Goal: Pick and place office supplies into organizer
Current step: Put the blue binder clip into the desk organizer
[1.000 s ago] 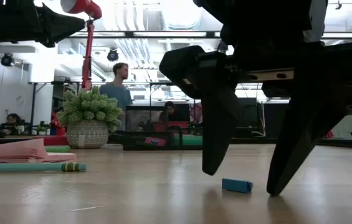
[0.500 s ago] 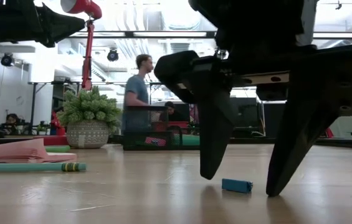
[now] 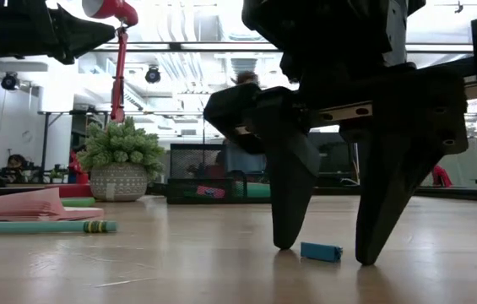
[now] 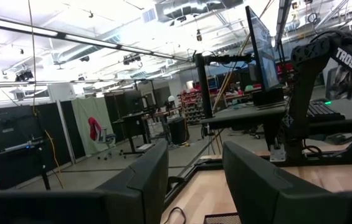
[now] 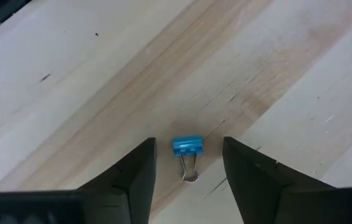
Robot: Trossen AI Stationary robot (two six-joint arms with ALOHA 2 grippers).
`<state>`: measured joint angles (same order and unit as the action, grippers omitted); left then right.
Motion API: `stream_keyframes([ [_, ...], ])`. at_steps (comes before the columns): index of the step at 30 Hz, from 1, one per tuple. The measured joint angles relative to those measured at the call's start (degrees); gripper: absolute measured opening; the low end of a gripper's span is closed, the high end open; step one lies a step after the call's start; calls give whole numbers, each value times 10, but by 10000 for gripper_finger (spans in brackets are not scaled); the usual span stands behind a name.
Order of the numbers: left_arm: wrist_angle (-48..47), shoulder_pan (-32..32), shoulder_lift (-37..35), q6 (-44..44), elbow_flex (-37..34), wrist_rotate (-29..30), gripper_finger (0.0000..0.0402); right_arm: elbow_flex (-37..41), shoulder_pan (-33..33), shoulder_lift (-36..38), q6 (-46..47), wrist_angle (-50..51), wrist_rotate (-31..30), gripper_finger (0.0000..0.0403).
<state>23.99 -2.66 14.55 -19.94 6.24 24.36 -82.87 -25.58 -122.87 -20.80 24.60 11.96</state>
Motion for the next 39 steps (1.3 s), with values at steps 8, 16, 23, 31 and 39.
stream_keyframes([
  [8,0,0,0,0,0,0,139,0,1,0,-7,0,1,150],
  [16,0,0,0,0,0,0,139,0,1,0,-7,0,1,130],
  [23,0,0,0,0,0,0,139,0,1,0,-7,-1,1,99],
  [31,0,0,0,0,0,0,139,0,1,0,-7,-1,1,65],
  [39,0,0,0,0,0,0,139,0,1,0,-7,-1,1,56],
])
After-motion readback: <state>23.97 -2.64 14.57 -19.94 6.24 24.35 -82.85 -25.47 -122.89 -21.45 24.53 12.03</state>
